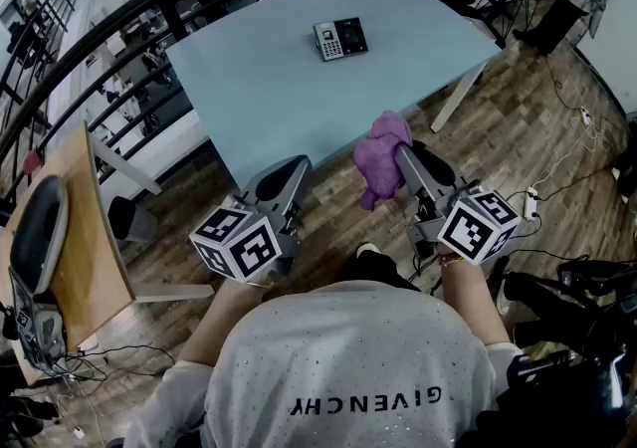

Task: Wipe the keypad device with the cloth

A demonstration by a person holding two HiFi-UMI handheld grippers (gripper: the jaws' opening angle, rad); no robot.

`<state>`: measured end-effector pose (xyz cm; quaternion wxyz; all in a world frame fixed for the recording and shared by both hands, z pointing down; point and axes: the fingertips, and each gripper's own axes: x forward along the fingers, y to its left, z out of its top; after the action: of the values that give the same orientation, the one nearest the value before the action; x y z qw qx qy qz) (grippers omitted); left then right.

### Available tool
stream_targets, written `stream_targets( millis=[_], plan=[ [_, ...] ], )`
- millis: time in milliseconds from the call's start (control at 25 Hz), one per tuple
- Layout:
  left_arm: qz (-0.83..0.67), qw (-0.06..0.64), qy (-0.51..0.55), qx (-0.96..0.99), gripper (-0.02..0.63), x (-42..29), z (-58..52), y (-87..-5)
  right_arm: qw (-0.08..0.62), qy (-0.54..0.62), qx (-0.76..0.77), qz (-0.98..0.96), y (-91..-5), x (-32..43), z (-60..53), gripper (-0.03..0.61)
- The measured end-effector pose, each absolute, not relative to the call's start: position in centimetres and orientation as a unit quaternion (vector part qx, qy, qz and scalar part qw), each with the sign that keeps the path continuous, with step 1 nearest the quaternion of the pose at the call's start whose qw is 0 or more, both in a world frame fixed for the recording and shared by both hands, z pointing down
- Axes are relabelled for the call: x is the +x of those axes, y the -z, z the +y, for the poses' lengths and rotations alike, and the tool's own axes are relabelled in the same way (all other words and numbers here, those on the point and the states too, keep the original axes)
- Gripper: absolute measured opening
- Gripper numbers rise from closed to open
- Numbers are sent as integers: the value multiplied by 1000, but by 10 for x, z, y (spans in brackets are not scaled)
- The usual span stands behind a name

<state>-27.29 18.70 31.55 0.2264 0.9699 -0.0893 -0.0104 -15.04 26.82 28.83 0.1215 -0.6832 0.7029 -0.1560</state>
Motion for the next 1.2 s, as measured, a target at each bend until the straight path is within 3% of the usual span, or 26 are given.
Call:
stream_targets(
  millis=[680,1200],
  plan=[
    [-102,214,43,971,5,-242,153,-305,124,173,-672,709,-302,-122,224,71],
    [-136,240,73,958,6,-166,59,-278,129,166,-628,749,-277,-41,112,71]
  ],
)
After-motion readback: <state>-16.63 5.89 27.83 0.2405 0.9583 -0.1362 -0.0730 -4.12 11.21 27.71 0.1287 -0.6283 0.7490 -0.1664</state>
